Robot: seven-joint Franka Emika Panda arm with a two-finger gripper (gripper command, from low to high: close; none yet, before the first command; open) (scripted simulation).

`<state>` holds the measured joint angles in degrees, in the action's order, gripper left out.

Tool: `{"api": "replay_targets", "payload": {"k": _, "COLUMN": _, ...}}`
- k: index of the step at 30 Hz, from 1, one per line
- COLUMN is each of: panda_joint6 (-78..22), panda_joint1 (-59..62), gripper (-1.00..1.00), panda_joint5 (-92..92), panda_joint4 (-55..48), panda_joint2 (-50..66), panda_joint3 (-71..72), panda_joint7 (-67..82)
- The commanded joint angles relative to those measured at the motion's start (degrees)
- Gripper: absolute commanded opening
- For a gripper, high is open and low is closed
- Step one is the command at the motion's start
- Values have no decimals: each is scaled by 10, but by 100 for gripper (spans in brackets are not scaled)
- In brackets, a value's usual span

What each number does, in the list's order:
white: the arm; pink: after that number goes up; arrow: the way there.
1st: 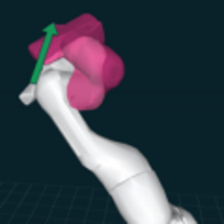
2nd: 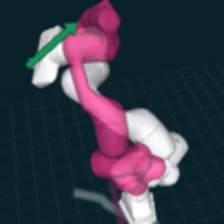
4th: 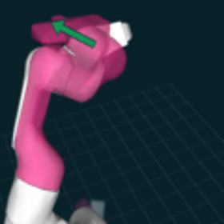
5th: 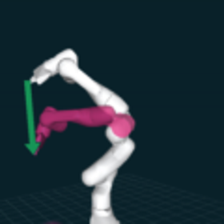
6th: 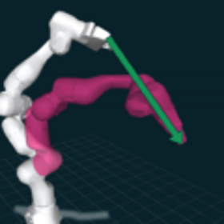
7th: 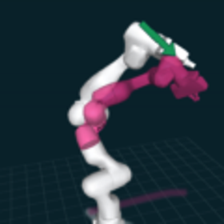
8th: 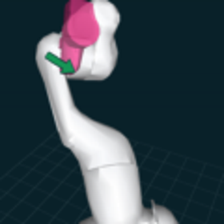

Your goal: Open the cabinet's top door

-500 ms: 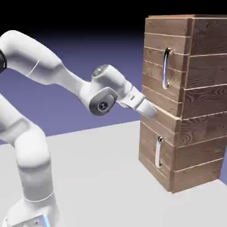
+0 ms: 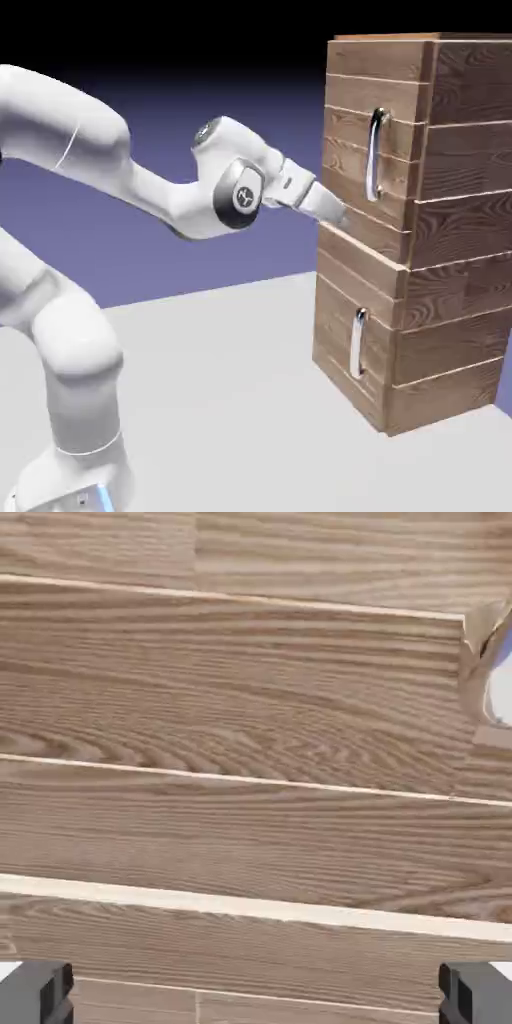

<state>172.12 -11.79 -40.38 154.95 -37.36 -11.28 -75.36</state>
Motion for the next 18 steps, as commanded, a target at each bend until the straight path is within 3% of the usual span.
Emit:
{"api": "replay_targets", "payload": {"k": 1, "panda_joint6": -1, "panda_joint1": -7, "gripper": 0, "panda_joint5": -25, "panda_joint4": -4, "panda_joint2": -3, "panda_joint3": -7, "panda_joint7": -20}}
{"api": "replay_targets", "payload": {"k": 18, "panda_joint6": -21, "panda_joint1": -123, "gripper": 0, "panda_joint5": -449, "panda_joint4": -67, "panda_joint2": -52, "panda_joint3": -125, "panda_joint7": -366}}
